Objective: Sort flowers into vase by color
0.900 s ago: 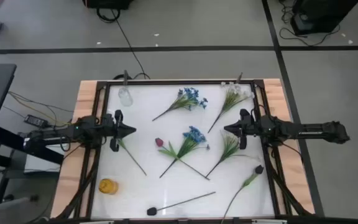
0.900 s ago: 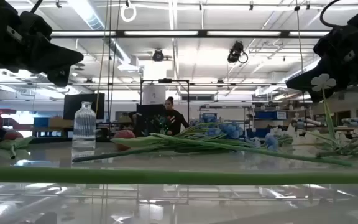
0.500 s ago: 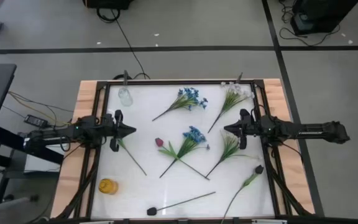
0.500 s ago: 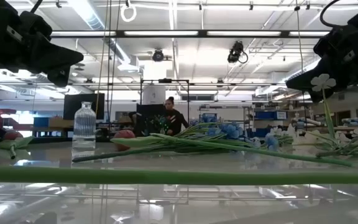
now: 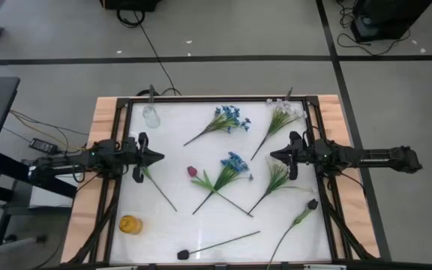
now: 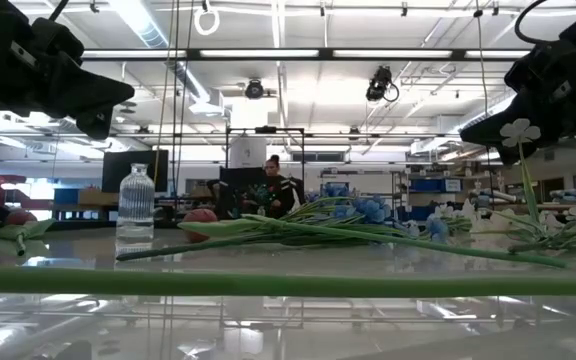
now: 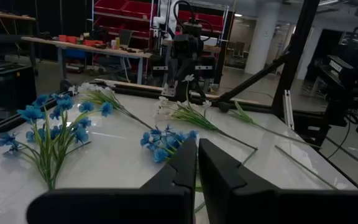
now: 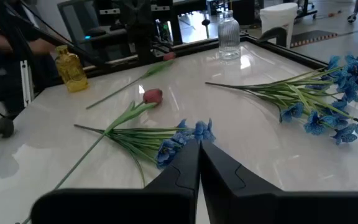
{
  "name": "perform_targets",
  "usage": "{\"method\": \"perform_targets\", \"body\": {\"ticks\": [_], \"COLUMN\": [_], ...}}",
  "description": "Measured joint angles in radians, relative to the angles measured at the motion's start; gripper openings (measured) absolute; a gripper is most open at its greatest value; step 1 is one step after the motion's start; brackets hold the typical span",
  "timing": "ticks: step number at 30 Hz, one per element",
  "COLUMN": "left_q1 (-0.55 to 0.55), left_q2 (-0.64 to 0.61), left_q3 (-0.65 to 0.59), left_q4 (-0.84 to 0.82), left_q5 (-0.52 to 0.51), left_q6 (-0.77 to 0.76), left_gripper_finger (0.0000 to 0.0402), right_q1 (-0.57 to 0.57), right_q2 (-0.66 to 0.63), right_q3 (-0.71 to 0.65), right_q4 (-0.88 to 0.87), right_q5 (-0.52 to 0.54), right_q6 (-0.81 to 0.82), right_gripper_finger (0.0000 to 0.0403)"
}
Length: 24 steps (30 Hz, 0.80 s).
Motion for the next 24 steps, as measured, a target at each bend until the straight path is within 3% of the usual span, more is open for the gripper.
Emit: {"method": "perform_targets", "body": {"ticks": [24], "left_q1": [0.0], "left_q2": [0.0], "left_q3": [0.0], "left_q4": [0.0], "left_q5": [0.0], "left_q6": [0.0], "left_gripper_finger": [0.0025], "right_q1": [0.0], "right_q2": [0.0], "right_q3": [0.0], "right_q4": [0.0], "right_q5": [0.0], "right_q6": [0.0], "right_gripper_finger": [0.0023]}}
